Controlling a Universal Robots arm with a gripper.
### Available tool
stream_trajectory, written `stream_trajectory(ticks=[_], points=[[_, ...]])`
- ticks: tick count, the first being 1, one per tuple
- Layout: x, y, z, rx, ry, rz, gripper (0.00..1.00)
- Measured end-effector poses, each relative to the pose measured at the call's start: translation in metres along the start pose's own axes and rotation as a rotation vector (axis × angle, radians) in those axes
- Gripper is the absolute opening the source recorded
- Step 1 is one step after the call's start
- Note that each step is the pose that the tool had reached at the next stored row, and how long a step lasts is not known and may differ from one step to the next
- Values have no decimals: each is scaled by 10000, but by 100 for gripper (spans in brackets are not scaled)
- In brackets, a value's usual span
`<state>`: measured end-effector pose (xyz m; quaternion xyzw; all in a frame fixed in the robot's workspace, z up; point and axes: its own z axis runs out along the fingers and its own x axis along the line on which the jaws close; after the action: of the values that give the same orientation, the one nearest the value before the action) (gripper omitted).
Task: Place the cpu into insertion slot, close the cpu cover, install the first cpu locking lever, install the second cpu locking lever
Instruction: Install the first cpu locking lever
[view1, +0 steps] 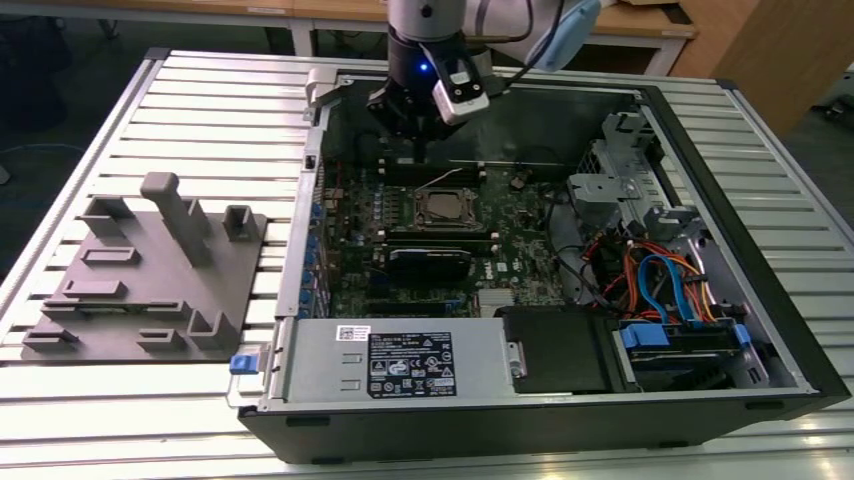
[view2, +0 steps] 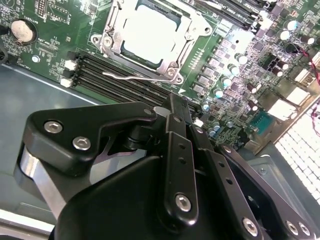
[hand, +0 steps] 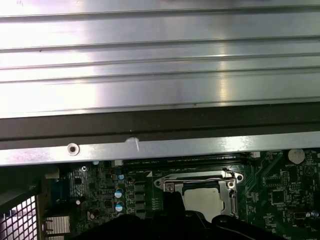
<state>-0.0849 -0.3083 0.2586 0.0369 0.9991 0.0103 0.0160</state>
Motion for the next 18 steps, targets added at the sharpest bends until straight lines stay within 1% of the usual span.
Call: stream_trajectory(ticks=[3, 8, 18], points=[[-18, 2, 1, 0, 0, 1, 10], [-79, 6, 3, 0, 0, 0, 10], [-89, 7, 3, 8, 0, 0, 10]])
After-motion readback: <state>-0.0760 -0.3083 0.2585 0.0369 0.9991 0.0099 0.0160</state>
